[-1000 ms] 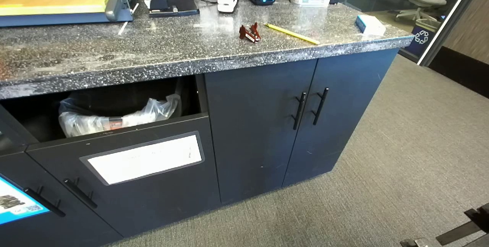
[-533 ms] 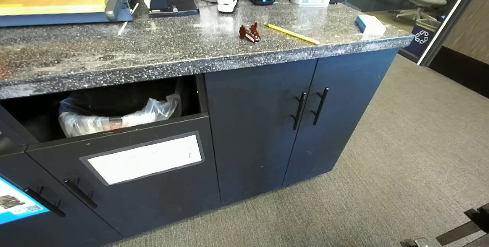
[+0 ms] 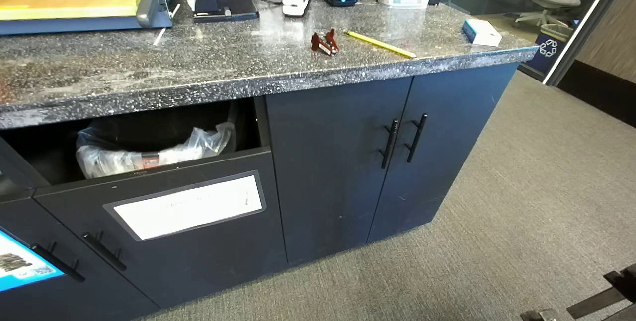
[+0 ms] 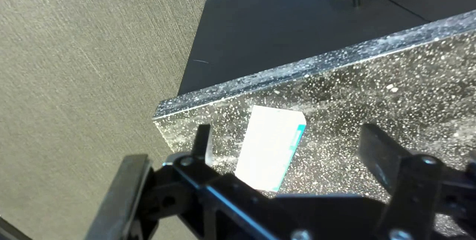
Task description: Pick up the small box and slightly move it to the left.
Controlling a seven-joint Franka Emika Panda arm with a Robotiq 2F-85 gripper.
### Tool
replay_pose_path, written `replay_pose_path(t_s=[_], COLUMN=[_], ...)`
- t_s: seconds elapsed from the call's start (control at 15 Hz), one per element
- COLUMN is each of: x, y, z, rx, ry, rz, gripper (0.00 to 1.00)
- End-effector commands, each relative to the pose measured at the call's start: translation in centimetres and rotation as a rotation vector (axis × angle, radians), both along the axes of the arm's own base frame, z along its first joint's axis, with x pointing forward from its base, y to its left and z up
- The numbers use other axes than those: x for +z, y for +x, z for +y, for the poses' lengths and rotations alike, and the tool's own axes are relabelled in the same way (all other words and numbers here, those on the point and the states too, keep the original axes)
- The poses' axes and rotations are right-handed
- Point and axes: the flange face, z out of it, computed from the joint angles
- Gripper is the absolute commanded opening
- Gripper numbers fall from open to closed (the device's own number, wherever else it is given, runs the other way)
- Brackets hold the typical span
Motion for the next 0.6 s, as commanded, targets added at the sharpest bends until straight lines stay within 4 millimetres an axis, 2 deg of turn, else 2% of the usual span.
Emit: replay_pose_path(t_s=[0.0,0.2,0.53], x=[-1.9,-4.0,-7.1], y=[4.3,6.5,9.0], z=[-1.2,-1.8,-2.3], rx=[-0.023,-0.044,-0.049], ry=[0.037,0.029,0.054], rz=[0.011,0.033,0.052], gripper=[1.00,1.00,1.00])
